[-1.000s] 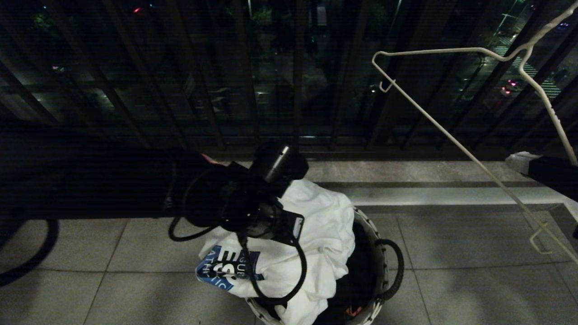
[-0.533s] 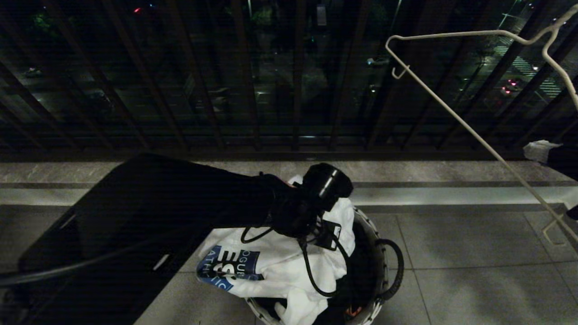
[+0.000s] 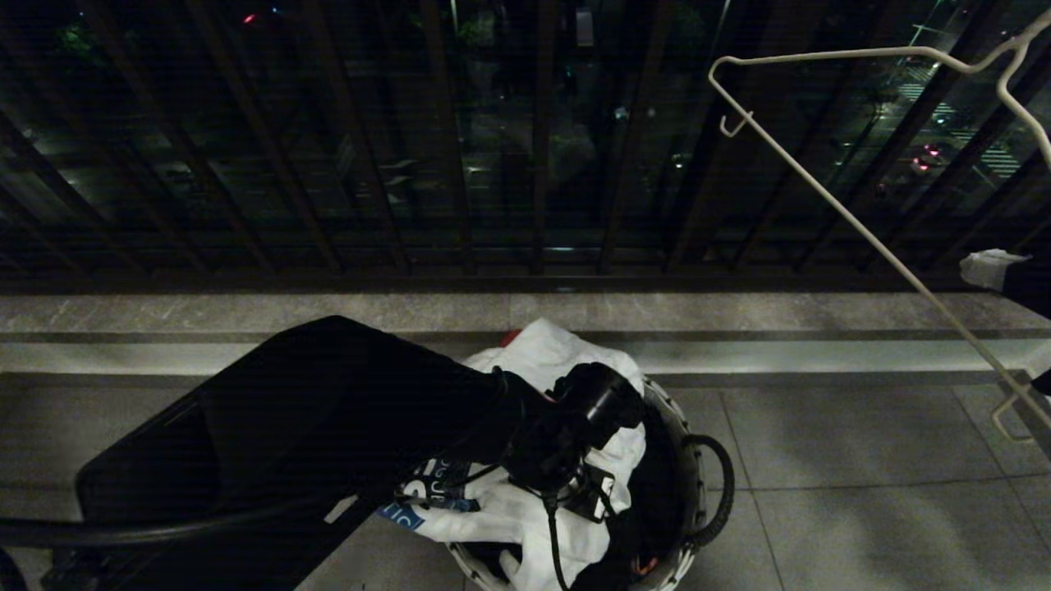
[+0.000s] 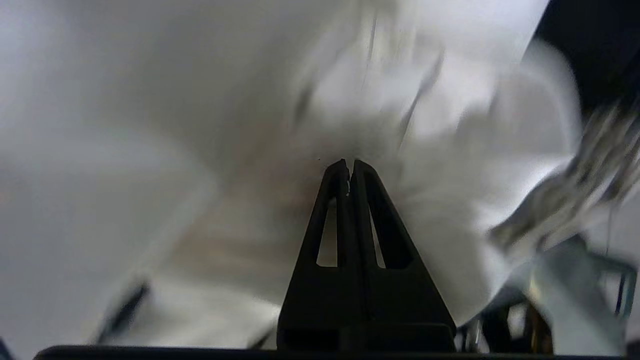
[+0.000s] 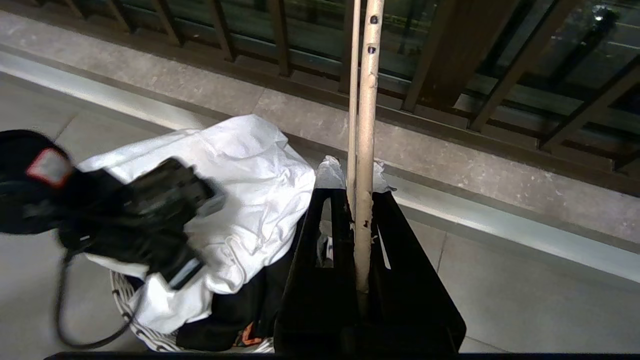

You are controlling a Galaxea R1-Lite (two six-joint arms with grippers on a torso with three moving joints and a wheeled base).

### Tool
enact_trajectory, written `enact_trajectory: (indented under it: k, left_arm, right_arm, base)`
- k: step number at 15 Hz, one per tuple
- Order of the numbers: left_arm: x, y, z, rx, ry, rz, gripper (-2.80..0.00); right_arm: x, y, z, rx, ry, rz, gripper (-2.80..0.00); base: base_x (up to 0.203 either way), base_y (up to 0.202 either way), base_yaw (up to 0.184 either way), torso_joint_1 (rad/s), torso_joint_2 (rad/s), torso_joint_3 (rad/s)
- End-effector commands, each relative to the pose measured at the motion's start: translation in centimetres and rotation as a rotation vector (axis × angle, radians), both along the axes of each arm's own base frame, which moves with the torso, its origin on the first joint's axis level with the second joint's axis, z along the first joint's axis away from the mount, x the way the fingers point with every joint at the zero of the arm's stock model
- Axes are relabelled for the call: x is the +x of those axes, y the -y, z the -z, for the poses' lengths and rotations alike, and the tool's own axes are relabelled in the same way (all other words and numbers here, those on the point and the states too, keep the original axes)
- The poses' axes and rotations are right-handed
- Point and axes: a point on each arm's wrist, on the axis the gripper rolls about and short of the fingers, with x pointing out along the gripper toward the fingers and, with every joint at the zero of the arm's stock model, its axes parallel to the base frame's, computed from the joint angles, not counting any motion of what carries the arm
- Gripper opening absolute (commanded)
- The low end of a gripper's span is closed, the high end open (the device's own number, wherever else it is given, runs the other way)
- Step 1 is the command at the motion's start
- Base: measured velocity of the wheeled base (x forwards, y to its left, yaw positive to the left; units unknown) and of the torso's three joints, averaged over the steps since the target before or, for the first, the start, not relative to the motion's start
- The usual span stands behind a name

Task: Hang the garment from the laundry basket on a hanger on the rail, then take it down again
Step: Pick up clothes from the basket

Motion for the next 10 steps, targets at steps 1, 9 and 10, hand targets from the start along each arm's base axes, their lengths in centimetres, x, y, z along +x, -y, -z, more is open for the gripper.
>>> enact_trajectory:
  k: [1,9,10]
  left_arm:
    - [-1.7,-1.8,-0.1,0.029,-0.049,0.009,-2.80]
    - [-4.4,-2.9,-0.7,-0.010,-0.080,0.034,-2.80]
    - [-3.9,-2.4,-1.5,-0.046,-0.051,0.031,-2.80]
  right_arm:
    - [0.0,0.0,0.1,-0.002,-0.001,0.001,-2.80]
    - [0.1,0.0,0.1,-0.003,-0.003,0.001,-2.80]
    - [0.1,0.0,0.1,-0.003,-0.003,0.001,-2.80]
  base:
    - [0.000,0.000,0.000,0.000,0.00,0.000]
    - [0.000,0.000,0.000,0.000,0.00,0.000]
    - [0.000,0.000,0.000,0.000,0.00,0.000]
